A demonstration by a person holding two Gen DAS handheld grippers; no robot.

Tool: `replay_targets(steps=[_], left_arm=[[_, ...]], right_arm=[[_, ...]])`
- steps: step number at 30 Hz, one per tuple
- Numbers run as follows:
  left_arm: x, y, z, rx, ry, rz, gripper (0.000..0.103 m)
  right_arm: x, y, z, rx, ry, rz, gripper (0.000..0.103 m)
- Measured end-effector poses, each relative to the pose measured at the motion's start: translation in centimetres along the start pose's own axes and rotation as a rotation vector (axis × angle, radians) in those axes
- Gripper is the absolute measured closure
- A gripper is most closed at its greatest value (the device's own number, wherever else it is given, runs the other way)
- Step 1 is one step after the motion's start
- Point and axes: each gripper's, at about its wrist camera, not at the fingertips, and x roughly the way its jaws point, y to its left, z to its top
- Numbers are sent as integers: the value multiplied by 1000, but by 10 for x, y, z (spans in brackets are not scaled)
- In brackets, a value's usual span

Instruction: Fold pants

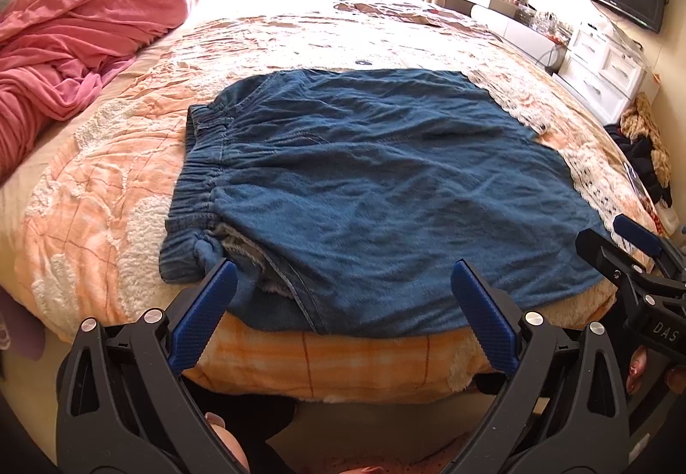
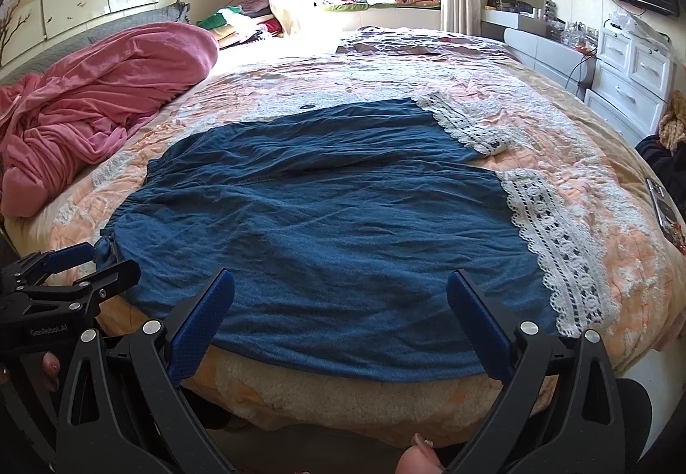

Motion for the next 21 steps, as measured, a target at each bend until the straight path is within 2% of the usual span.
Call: replay_targets(steps=[11,15,21], left_arm=[[17,58,47,-77,-36,42,9],[39,85,68,-103,-16,77,9],[76,107,100,-88,29,122,9]], right_arm=[[45,13,48,-60,53,112,4],[69,22,72,-79,78,146,4],[111,33,107,-127,116,168,4]])
